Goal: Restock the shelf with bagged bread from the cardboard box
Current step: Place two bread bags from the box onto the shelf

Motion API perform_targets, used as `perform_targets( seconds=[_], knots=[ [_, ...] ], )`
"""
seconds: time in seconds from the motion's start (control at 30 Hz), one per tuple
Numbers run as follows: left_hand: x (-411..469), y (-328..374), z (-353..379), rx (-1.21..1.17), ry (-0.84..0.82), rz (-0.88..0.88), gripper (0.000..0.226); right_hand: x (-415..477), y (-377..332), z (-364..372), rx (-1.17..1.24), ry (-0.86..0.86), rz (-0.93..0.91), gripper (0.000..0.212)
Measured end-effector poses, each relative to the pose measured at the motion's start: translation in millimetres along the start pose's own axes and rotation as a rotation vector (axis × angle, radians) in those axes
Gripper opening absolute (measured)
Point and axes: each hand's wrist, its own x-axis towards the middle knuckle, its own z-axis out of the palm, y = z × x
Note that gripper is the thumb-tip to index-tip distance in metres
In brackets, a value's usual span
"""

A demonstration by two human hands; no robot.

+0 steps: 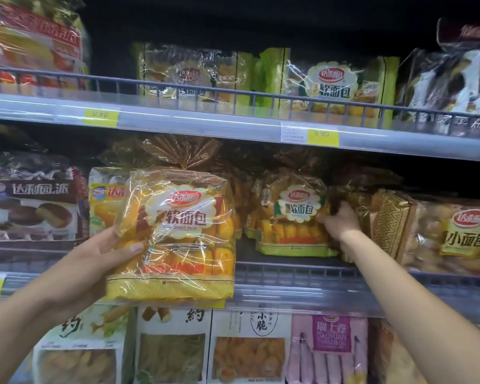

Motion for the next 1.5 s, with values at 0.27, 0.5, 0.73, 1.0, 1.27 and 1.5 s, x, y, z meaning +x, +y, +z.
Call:
perform_targets(
  seconds=[0.27, 0.5, 0.73, 1.0, 1.27, 1.5],
  knots=[
    [24.7, 11.3, 31.8, -0.024, -0.028, -0.089, 0.043, -83.9, -41.1, -5.4, 0.111, -0.030, -0.382, 0.027],
    [57.7, 20.3, 70.0, -0.029, -0.025, -0.120, 0.043, -107.4, -52.5, 17.8, 0.063, -0.676, -0.124, 0.062],
    [97.8, 13.1, 75.2, 0.075, 0.097, -0.174, 0.033, -77.0, -56.1, 38.5, 0.131, -0.580, -0.037, 0.069],
    [132.1, 0.4, 76.6, 0.362, 0.276, -0.098, 0.026, -69.5, -62.8, 74.6, 0.064, -0.462, -0.134, 0.059],
    [118.0, -8.9, 90.5, 0.788, 0.363, 0.052, 0.094, -73.2, -55.0, 91.4, -0.195, -0.260, -0.237, 0.039],
    [94.6, -22.1, 92.3, 1.174, 0.423, 0.447, 0.082, -86.1, -54.4, 93.2, -0.259, -0.060, -0.292, 0.064]
  ],
)
